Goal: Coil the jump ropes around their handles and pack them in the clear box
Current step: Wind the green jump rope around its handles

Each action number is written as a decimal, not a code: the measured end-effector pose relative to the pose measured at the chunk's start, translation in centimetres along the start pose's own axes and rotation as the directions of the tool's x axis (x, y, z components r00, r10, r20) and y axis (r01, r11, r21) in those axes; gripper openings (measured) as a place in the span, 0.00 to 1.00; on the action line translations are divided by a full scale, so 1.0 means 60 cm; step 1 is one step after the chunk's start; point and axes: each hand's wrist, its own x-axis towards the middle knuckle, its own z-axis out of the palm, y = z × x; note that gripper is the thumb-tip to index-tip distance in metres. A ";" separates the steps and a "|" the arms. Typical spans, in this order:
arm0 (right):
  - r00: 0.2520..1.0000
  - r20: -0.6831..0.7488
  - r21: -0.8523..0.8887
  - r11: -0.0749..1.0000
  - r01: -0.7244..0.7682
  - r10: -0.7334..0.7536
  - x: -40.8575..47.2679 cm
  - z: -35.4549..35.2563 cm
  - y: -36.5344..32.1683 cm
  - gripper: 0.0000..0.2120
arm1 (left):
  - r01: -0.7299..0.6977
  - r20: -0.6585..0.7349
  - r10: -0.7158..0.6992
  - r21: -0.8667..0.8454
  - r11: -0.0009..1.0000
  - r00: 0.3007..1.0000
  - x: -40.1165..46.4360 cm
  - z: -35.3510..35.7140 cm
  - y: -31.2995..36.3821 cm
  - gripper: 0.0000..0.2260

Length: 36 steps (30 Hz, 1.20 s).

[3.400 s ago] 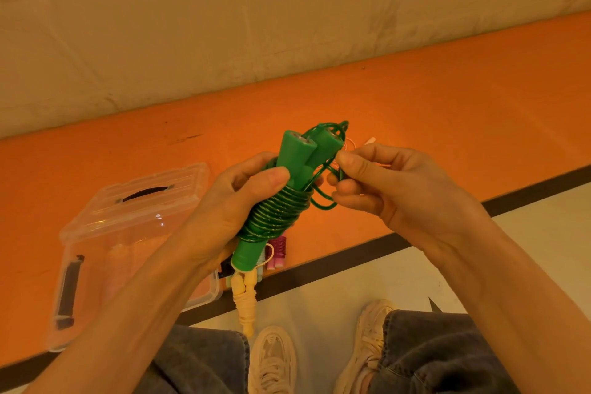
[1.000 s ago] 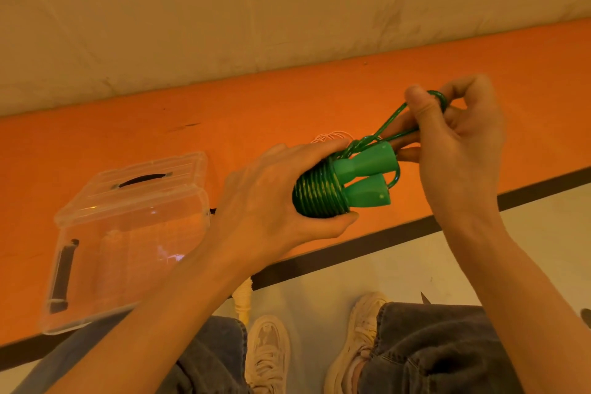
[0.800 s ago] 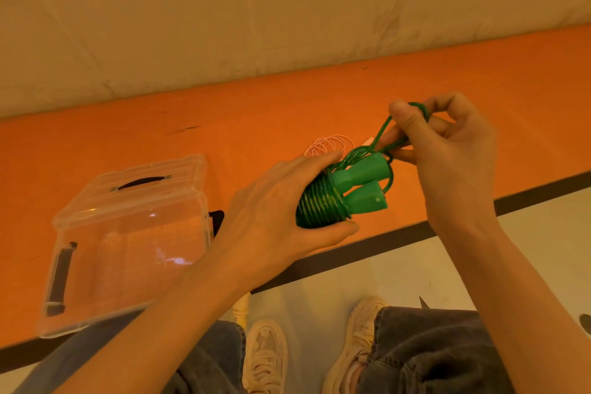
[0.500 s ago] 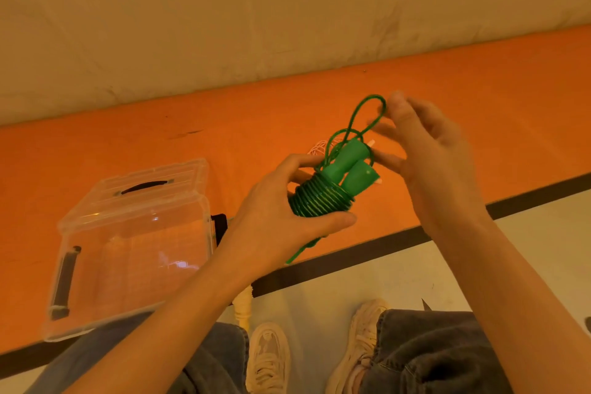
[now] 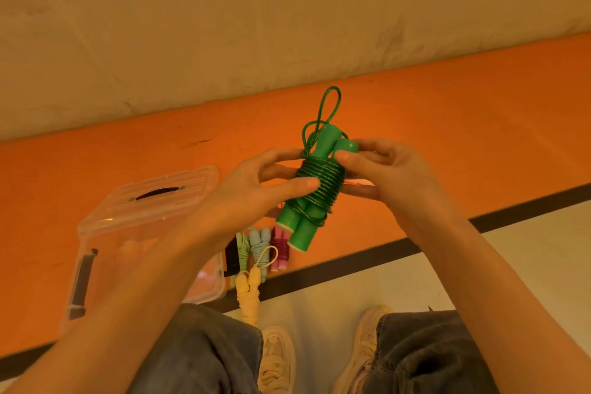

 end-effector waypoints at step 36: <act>0.806 0.106 -0.576 0.697 -0.427 0.582 0.226 0.067 0.533 0.14 | 0.465 -0.211 -0.576 -0.408 0.786 0.789 0.096 0.049 -0.557 0.24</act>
